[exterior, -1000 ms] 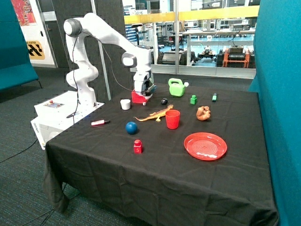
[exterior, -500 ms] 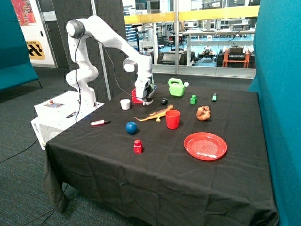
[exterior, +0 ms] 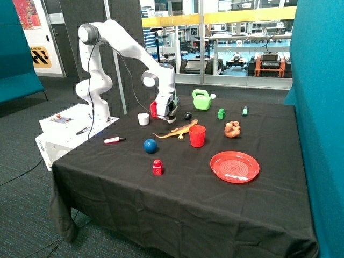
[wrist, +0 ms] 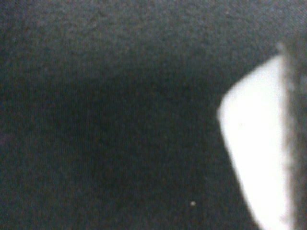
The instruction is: Put the ball in the red pot
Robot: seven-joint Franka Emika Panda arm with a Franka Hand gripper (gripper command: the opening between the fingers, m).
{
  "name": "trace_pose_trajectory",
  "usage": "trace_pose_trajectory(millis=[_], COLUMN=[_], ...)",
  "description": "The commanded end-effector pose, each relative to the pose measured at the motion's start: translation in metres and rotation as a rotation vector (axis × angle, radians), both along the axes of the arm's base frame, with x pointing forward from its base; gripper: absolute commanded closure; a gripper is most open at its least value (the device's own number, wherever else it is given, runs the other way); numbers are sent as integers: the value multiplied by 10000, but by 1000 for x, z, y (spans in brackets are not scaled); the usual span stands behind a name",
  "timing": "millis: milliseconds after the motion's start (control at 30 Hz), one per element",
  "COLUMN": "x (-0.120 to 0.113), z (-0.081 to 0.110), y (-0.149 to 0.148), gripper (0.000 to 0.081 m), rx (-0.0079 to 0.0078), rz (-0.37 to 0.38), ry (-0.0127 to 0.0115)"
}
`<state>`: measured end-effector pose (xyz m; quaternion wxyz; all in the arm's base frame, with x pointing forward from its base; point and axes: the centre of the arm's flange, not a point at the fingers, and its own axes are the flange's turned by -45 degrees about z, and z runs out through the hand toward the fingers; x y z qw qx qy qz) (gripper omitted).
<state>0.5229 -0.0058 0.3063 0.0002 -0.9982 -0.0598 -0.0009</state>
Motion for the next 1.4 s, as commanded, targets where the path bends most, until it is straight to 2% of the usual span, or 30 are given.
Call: trace_pose_trajectory(millis=[0,67,167,233,333,467,767,1367], x=[6,6,6,6,5,4,3,-4], z=[-7,-7,-5,-3,-1,3,6,9], y=[1,1,3,3,4,4,-1,-23], gripper=[808,808,441,310,183,75,5,0], rx=[-6,-6,-6,-6,-6,-6,-6,-6], rz=[139,180,384,429,521,574,562,404], ry=[18,18,18,18,18,18,18,18])
